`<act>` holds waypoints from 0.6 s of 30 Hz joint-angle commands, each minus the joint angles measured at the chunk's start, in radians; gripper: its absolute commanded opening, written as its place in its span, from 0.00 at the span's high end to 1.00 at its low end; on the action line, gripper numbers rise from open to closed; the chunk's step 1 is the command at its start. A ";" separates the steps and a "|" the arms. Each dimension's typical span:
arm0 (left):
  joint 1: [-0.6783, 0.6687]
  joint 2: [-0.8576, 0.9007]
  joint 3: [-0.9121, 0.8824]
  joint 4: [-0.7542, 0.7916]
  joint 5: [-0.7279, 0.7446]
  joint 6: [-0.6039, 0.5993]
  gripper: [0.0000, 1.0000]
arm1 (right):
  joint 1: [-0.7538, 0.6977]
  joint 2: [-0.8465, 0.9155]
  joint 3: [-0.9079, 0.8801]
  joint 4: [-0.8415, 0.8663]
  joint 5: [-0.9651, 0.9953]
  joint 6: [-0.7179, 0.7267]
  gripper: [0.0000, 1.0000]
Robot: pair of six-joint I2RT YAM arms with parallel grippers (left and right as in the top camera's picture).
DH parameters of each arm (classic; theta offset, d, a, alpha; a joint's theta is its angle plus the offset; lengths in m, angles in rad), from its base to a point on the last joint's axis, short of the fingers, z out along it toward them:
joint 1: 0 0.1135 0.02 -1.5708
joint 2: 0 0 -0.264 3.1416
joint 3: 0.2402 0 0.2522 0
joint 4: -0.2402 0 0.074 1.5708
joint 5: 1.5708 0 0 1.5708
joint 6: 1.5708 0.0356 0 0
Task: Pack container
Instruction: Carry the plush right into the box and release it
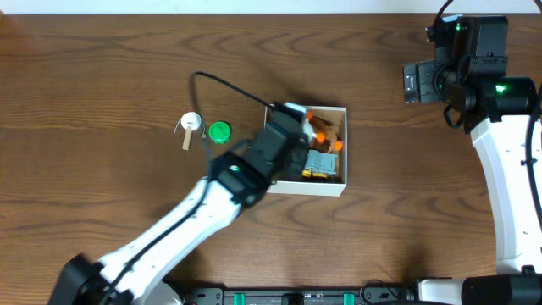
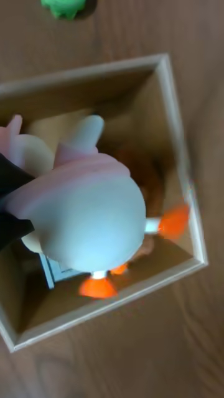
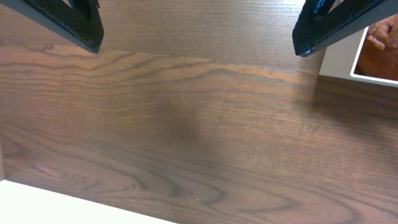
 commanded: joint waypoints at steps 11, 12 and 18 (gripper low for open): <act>-0.015 0.087 0.009 -0.092 -0.228 -0.238 0.94 | -0.003 -0.006 0.005 0.002 0.003 0.011 0.01; -0.015 0.088 0.009 -0.103 -0.228 -0.254 0.94 | -0.003 -0.006 0.005 0.002 0.003 0.011 0.01; -0.015 0.092 0.009 -0.117 -0.190 -0.270 0.93 | -0.003 -0.006 0.005 0.002 0.003 0.011 0.01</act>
